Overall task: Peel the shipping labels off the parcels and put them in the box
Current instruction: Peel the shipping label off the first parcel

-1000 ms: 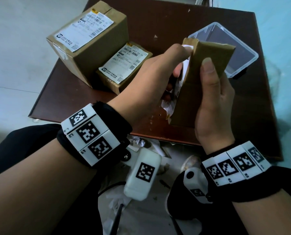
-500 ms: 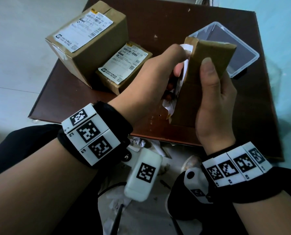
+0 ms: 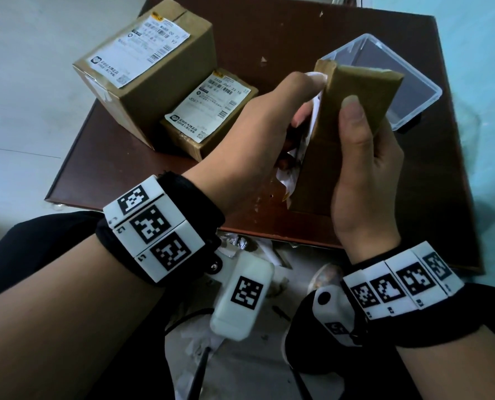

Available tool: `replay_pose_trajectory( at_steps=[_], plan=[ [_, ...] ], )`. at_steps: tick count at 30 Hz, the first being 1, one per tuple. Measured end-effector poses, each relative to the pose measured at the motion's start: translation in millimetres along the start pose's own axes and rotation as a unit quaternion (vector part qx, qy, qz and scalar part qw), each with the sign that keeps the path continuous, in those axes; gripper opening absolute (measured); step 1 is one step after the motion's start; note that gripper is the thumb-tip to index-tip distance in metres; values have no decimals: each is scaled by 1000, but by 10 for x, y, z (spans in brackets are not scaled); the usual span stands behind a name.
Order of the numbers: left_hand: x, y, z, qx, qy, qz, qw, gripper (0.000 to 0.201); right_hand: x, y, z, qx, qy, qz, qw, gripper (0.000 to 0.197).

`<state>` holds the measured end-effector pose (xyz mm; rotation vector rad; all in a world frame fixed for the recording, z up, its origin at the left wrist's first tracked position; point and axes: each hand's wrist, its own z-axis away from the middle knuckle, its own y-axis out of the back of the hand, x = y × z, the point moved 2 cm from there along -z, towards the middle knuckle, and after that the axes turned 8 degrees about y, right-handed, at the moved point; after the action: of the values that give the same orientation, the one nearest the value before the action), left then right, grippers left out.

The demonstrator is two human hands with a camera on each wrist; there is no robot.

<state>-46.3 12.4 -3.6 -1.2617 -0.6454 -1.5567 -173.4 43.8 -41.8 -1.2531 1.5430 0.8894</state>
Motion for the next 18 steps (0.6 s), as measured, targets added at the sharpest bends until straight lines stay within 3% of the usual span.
replay_pose_trajectory(
  at_steps=[2,4,9,14,18],
  plan=[
    [3,-25,14,-21,0,9,1000,63,-4,-2,-3,3,-6,2,1000,29],
    [-7,-36,13,-28,-5,18,999,67,-11,3,0,6,-8,1,1000,27],
    [-8,3,4,-16,-9,50,999,45,-23,-14,21,2,-14,9,1000,31],
    [-71,94,-81,56,-14,-26,998,33,-16,-10,17,9,-49,5,999,30],
    [-48,123,-54,52,-53,-145,987,31,26,19,-35,4,-127,-83,988,49]
  ],
)
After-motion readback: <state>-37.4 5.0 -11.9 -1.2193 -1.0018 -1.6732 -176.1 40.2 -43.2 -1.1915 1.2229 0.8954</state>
